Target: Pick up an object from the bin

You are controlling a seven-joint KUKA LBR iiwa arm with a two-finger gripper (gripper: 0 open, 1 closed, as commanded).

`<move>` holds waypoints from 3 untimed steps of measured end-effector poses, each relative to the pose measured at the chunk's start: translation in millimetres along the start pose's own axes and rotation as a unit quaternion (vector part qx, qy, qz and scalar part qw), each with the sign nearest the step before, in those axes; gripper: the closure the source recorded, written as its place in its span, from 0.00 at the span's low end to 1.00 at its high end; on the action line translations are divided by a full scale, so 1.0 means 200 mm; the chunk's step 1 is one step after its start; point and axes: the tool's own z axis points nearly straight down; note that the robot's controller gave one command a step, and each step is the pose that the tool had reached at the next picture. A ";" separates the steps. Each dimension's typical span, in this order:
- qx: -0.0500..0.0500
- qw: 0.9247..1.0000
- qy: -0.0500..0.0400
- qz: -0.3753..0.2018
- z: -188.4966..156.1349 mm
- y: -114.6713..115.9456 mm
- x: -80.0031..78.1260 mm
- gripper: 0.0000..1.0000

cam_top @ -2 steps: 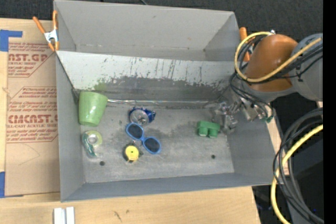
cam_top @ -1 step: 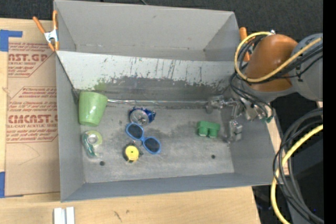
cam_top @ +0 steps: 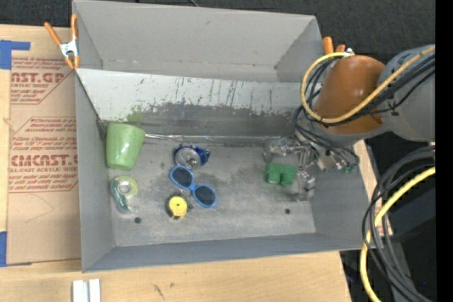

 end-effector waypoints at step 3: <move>0.001 1.000 -0.001 -0.001 -0.69 -0.05 0.12 0.00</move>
Offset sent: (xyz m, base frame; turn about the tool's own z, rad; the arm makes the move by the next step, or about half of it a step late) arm 0.0000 0.0000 0.0000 0.0000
